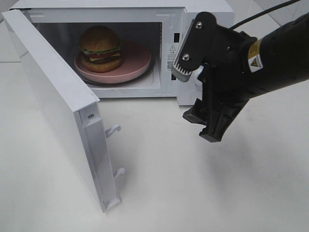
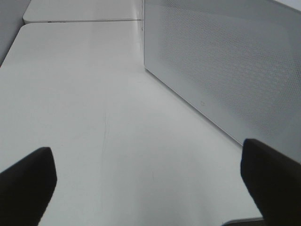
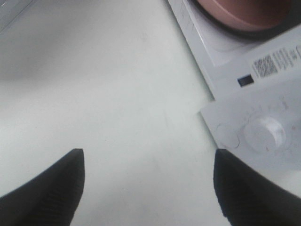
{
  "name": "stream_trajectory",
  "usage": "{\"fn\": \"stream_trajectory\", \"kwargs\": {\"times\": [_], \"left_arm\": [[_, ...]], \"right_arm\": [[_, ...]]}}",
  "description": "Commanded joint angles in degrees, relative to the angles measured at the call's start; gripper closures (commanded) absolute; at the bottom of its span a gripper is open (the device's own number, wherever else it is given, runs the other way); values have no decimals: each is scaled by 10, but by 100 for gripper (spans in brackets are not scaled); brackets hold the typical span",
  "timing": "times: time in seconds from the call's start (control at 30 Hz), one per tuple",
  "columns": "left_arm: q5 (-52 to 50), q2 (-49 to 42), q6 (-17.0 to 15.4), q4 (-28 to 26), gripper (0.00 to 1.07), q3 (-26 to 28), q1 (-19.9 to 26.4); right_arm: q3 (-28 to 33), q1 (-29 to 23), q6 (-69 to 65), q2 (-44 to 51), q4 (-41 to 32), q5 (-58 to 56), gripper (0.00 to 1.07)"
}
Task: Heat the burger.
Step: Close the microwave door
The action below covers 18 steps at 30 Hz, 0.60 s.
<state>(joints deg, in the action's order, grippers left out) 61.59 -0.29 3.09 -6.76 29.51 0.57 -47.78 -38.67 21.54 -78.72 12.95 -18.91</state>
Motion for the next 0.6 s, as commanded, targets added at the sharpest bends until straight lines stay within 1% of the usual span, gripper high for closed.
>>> {"fn": "stream_trajectory", "kwargs": {"times": [0.03,0.07,0.1,0.17,0.2,0.27,0.3,0.33,0.37,0.4,0.53,0.6], "left_arm": [[-5,-10,-1,-5,7,1,-3],[-5,-10,-1,-5,7,1,-3],[-5,-10,-1,-5,7,1,-3],[-5,-10,-1,-5,7,1,-3],[-5,-10,-1,-5,7,1,-3],[-5,-10,-1,-5,7,1,-3],[-5,-10,-1,-5,7,1,-3],[-5,-10,-1,-5,7,1,-3],[-5,-10,-1,-5,7,1,-3],[-5,-10,-1,-5,7,1,-3],[-5,-10,-1,-5,7,1,-3],[-5,-10,-1,-5,7,1,-3]], "right_arm": [[2,0,-62,26,-2,-49,32],[2,0,-99,44,-2,-80,31],[2,0,-99,44,-2,-80,31],[2,0,-139,71,-2,-128,30],[2,0,-139,71,-2,-128,30],[2,0,-174,102,-3,-176,30],[2,0,-174,102,-3,-176,30],[2,0,-189,124,-3,-214,30],[2,0,-189,124,-3,-214,30],[2,0,-196,148,-3,-246,30],[2,0,-209,180,-3,-278,31],[2,0,-212,217,-3,-308,31]]}}
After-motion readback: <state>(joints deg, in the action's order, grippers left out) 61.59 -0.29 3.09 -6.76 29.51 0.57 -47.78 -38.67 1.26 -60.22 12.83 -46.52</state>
